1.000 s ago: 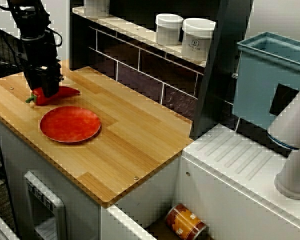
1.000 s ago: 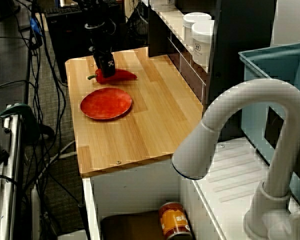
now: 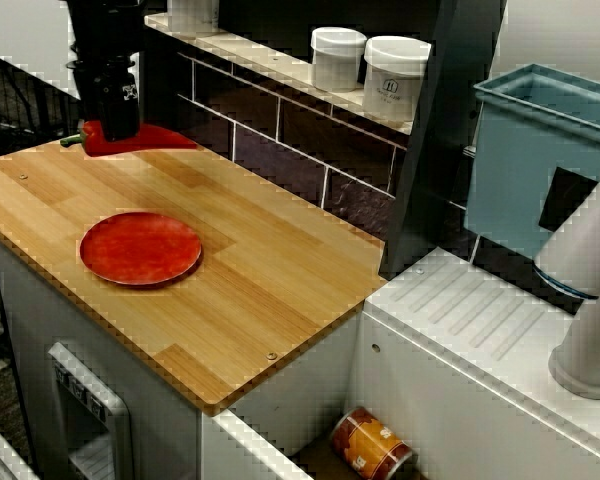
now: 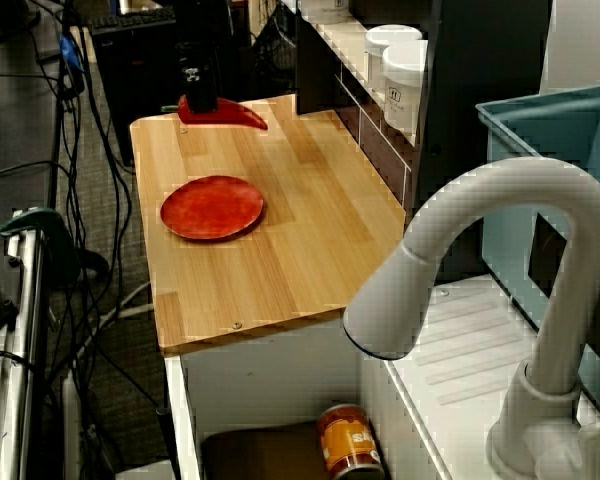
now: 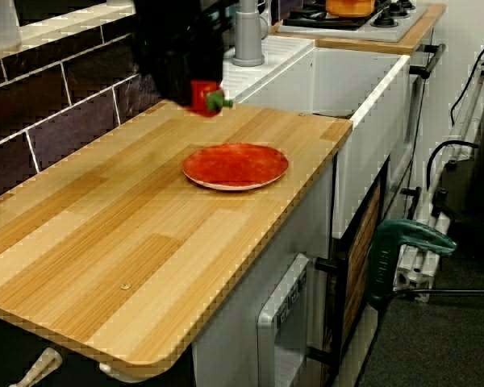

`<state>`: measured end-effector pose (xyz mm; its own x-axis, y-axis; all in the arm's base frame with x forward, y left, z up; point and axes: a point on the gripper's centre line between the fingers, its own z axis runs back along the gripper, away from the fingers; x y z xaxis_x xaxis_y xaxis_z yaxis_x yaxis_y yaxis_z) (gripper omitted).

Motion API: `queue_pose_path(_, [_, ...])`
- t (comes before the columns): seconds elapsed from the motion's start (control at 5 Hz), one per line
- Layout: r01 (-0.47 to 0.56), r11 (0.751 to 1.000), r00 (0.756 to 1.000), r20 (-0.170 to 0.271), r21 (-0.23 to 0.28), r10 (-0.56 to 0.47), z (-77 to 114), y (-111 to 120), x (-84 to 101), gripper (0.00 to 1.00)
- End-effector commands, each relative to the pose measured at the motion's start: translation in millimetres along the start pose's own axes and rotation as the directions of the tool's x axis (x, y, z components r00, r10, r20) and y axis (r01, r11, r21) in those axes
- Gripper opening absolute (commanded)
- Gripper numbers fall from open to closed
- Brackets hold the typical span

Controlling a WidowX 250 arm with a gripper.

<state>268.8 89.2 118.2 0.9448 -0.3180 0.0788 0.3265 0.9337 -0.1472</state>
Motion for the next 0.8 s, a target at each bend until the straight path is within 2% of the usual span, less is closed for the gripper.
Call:
queue_pose_path(0.0, [0.499, 0.866, 0.865, -0.064, 0.019, -0.497, 0.9, -41, -8.3, 0.00])
queue_pose_path(0.2, [0.676, 0.737, 0.731, -0.127, 0.003, -0.671, -11.5, -54, -17.0, 0.00])
queue_pose_path(0.4, [0.703, 0.711, 0.701, -0.146, -0.021, -0.698, -19.6, -54, -19.1, 0.00])
queue_pose_path(0.6, [0.708, 0.706, 0.690, -0.185, -0.027, -0.699, -36.0, -47, -15.3, 0.00])
